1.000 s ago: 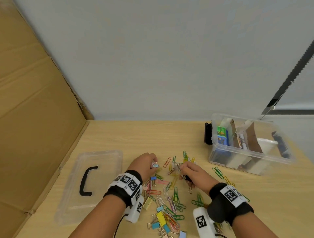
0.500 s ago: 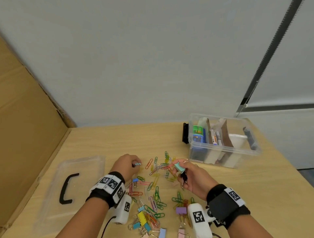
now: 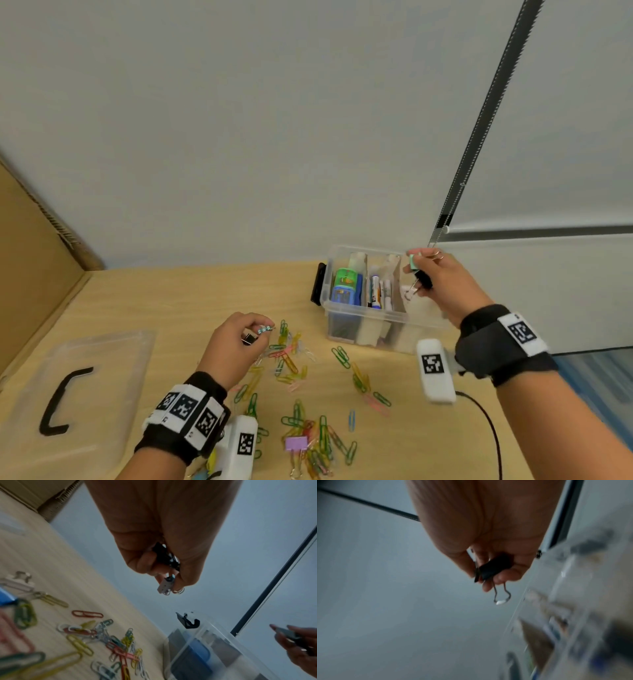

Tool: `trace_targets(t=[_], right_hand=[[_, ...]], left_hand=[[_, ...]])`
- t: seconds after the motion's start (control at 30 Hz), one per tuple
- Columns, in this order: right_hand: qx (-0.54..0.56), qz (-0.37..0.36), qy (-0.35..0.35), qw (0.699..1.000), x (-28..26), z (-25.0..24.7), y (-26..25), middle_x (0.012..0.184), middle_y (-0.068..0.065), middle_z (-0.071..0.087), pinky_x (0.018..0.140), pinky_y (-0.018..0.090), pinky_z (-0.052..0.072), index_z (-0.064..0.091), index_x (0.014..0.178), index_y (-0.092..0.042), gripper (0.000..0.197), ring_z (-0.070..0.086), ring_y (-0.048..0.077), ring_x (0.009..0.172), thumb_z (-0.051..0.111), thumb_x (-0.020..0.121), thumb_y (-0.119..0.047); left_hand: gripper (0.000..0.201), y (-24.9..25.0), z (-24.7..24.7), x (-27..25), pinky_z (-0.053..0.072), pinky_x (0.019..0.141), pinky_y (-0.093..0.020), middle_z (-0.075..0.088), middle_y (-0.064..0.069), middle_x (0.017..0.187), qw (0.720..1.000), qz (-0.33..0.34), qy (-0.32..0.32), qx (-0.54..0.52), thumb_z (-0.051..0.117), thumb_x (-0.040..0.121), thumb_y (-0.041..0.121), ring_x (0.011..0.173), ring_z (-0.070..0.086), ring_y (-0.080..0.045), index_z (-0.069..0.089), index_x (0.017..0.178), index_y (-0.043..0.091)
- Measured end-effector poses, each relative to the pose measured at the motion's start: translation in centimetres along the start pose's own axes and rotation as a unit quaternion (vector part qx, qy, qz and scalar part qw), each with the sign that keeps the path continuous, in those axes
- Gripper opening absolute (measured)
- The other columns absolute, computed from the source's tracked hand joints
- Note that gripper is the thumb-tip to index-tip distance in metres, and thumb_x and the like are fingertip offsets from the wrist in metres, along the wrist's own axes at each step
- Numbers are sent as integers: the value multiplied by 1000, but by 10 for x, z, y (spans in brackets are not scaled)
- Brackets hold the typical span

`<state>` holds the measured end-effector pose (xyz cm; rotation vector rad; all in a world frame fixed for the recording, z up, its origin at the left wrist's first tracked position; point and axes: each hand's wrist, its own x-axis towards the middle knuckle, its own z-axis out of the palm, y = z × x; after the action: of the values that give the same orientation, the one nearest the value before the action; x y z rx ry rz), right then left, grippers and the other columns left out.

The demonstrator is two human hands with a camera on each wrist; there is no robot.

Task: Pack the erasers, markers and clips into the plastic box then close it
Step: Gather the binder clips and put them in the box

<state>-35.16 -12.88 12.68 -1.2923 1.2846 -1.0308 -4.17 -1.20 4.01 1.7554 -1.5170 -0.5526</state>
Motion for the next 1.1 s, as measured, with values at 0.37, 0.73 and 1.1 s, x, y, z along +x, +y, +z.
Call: trace_targets(t=[0.37, 0.73, 1.1], right_hand=[[-285, 70, 14, 956, 85, -24, 12, 111, 20, 60, 98, 44, 46, 60, 115, 0, 29, 57, 34, 106, 44, 97, -17], [-411, -100, 100, 901, 25, -50, 70, 133, 11, 52, 101, 35, 41, 50, 129, -9, 39, 51, 26, 119, 33, 99, -28], [-344, -105, 121, 925, -1, -41, 122, 145, 5, 42, 101, 31, 40, 32, 145, -12, 48, 41, 18, 131, 25, 99, -25]], left_hand=[[18, 19, 24, -18, 40, 65, -8, 57, 5, 88, 1000, 3, -15, 4, 65, 85, 15, 81, 55, -4, 66, 91, 32], [20, 49, 41, -23, 40, 68, -5, 55, 6, 89, 999, 43, -15, -18, 63, 88, 13, 85, 55, -1, 65, 93, 32], [18, 196, 141, 83, 44, 71, -25, 44, 4, 108, 962, 229, -80, 126, 50, 92, 25, 80, 53, -13, 56, 109, 20]])
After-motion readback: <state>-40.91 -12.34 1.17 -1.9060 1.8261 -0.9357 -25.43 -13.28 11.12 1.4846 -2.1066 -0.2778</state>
